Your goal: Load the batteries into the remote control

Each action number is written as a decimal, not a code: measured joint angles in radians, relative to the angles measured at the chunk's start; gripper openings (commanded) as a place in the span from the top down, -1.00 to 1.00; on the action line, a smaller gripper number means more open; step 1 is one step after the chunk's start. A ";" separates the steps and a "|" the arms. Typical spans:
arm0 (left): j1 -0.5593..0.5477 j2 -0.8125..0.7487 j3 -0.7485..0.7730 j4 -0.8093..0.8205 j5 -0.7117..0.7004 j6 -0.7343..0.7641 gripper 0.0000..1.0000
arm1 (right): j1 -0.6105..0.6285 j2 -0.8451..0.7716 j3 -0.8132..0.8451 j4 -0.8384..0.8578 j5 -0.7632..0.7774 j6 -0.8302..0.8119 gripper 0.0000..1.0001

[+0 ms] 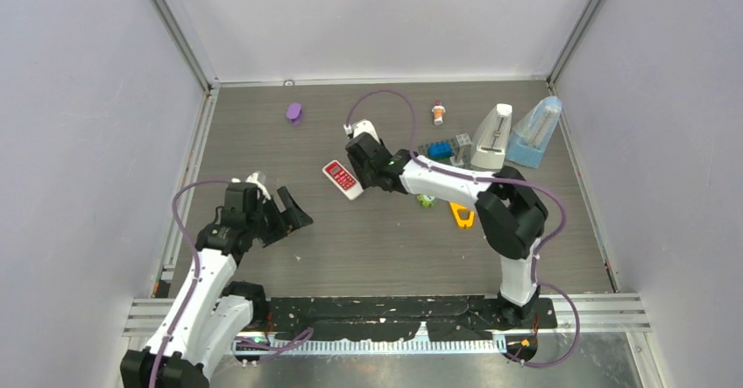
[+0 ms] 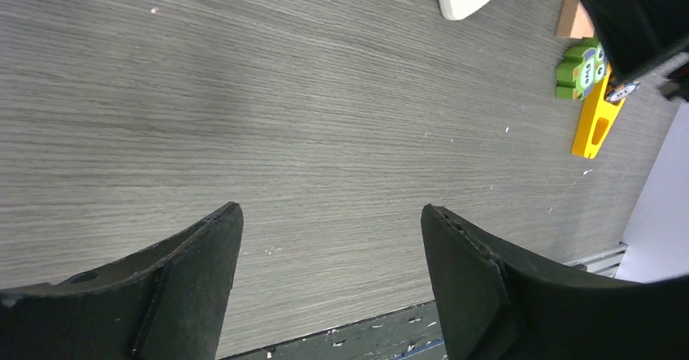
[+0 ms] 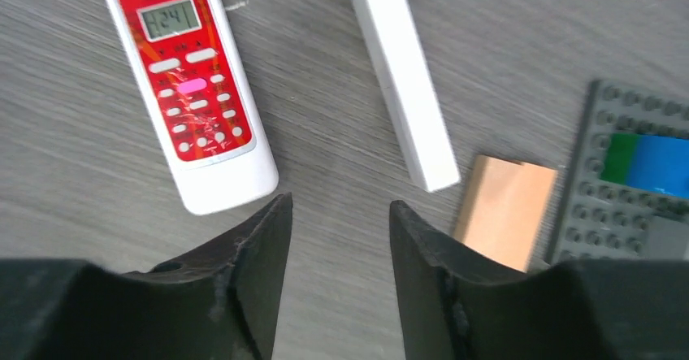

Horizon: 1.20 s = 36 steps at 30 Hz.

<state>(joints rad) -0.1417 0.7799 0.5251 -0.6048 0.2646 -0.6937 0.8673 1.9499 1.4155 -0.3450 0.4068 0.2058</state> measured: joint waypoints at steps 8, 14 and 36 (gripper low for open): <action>0.000 -0.218 0.165 -0.151 -0.094 0.074 -0.99 | -0.003 -0.405 -0.112 -0.106 0.056 0.079 -0.94; 0.000 -0.370 0.307 -0.268 -0.201 0.127 -0.99 | -0.006 -0.783 -0.256 -0.226 0.171 0.148 -0.90; 0.000 -0.551 0.470 -0.515 -0.316 0.125 -0.99 | -0.006 -1.655 -0.201 -0.656 0.556 0.332 -0.91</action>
